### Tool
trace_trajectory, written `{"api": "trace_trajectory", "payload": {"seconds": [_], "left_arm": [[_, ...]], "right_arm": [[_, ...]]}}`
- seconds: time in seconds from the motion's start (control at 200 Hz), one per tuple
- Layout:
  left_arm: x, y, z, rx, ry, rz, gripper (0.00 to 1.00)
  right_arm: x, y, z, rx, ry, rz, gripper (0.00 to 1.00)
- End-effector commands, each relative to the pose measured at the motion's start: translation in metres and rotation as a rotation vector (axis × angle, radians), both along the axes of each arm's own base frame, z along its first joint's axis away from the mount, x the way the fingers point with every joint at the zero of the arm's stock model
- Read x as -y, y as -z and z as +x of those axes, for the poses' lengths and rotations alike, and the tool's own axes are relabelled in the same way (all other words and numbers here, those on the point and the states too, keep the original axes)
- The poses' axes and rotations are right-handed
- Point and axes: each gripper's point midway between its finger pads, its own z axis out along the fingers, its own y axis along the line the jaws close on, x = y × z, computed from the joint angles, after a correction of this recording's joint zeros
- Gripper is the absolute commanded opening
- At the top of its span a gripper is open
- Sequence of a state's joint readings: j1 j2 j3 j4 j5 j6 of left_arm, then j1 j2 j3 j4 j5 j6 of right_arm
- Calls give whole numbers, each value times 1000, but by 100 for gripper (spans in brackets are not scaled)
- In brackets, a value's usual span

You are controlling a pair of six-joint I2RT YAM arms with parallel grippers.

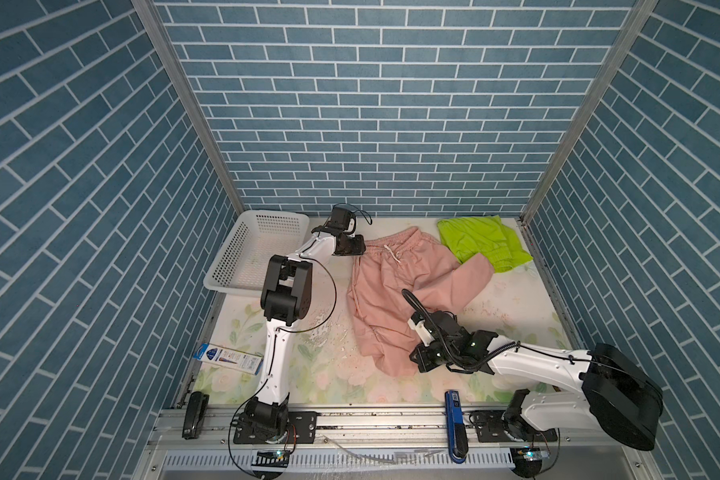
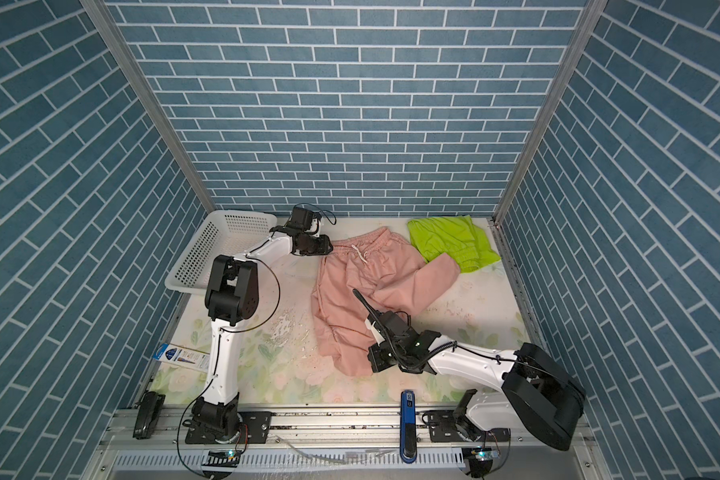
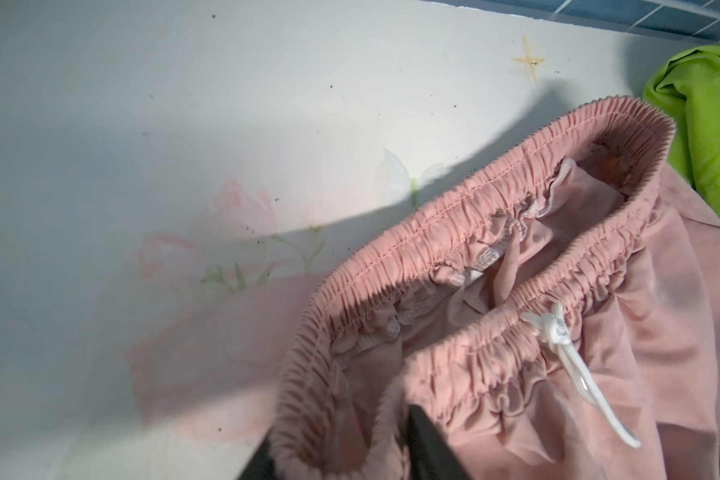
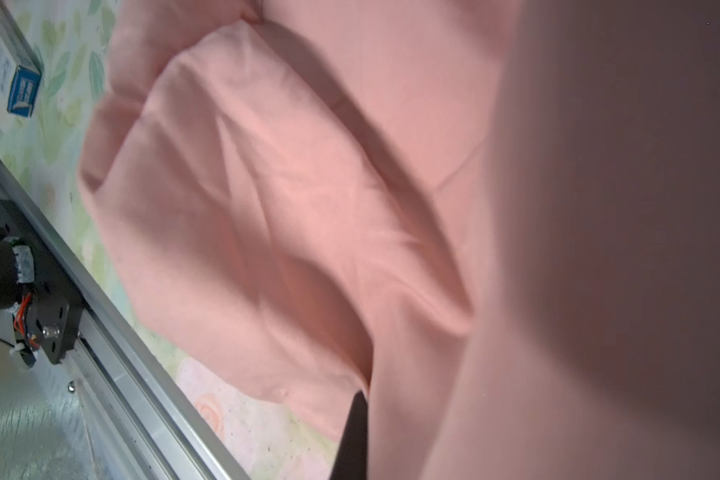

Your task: Fold and stack the shorts

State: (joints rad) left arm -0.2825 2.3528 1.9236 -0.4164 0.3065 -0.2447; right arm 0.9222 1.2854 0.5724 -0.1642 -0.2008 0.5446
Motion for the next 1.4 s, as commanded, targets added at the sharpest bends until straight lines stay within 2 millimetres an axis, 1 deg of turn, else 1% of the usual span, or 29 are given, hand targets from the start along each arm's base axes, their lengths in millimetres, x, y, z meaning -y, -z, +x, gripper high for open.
{"api": "trace_trajectory", "payload": {"seconds": [0.0, 0.085, 0.185, 0.23, 0.27, 0.325, 0.41, 0.525, 0.545, 0.58, 0.595, 0.605, 0.62, 0.665, 0.735, 0.77, 0.8, 0.815, 0.845, 0.85, 0.875, 0.905, 0.97, 1.02, 1.09, 1.16, 1.225, 1.29, 1.395], "left_arm": [[-6, -3, 1, -11, 19, 19, 0], [-25, -13, 1, -10, -23, 60, 0], [-67, -34, -7, -20, -131, 166, 0], [-86, -45, -14, -26, -183, 202, 0], [-98, -56, -21, -24, -209, 216, 0], [-110, -72, -33, -13, -239, 235, 0], [-121, -89, -54, -2, -266, 263, 0], [-134, -97, -84, -5, -319, 280, 0], [-136, -97, -88, -3, -325, 281, 0], [-139, -96, -96, -6, -337, 282, 0], [-140, -99, -98, 2, -341, 279, 0], [-141, -97, -100, -2, -345, 280, 0], [-142, -96, -103, -4, -350, 280, 0], [-144, -93, -109, -7, -363, 270, 0], [-143, -85, -115, -17, -365, 247, 0], [-143, -80, -118, -28, -362, 247, 0], [-143, -76, -119, -38, -361, 251, 0], [-144, -75, -120, -43, -361, 254, 0], [-145, -71, -121, -54, -360, 260, 0], [-145, -71, -121, -55, -360, 261, 0], [-146, -68, -122, -63, -361, 263, 0], [-146, -66, -123, -70, -360, 267, 0], [-148, -65, -123, -72, -361, 267, 0], [-148, -66, -123, -70, -360, 265, 0], [-149, -68, -124, -67, -363, 263, 0], [-150, -72, -125, -62, -367, 259, 0], [-150, -74, -126, -60, -366, 258, 0], [-151, -75, -127, -60, -366, 260, 0], [-152, -73, -128, -67, -366, 265, 0]], "right_arm": [[23, -17, 26, 77, 38, -91, 0], [46, -25, 43, 88, 64, -164, 0], [76, -38, 73, 136, 107, -283, 0], [85, -44, 86, 155, 114, -322, 0], [91, -49, 98, 171, 114, -354, 0], [103, -55, 114, 192, 123, -411, 0], [118, -66, 138, 209, 135, -489, 0], [145, -82, 163, 245, 207, -595, 0], [146, -84, 165, 249, 216, -596, 7], [147, -89, 166, 250, 226, -578, 23], [144, -91, 165, 252, 225, -562, 29], [143, -92, 164, 252, 223, -548, 31], [140, -94, 162, 253, 223, -524, 38], [129, -100, 155, 248, 224, -432, 48], [115, -102, 138, 217, 239, -290, 54], [108, -105, 129, 202, 245, -221, 55], [109, -97, 119, 176, 265, -196, 55], [104, -99, 115, 165, 263, -159, 55], [102, -91, 102, 135, 264, -137, 56], [102, -86, 99, 125, 263, -140, 56], [101, -82, 90, 113, 262, -135, 57], [101, -68, 76, 88, 253, -155, 57], [95, -48, 46, 56, 208, -188, 58], [97, -32, 31, 42, 207, -238, 59], [94, -14, 15, 2, 223, -237, 59], [84, -3, 7, -14, 239, -180, 61], [76, 1, 5, 17, 236, -137, 62], [68, 3, 8, 76, 213, -124, 63], [59, 11, 19, 158, 166, -167, 65]]}}
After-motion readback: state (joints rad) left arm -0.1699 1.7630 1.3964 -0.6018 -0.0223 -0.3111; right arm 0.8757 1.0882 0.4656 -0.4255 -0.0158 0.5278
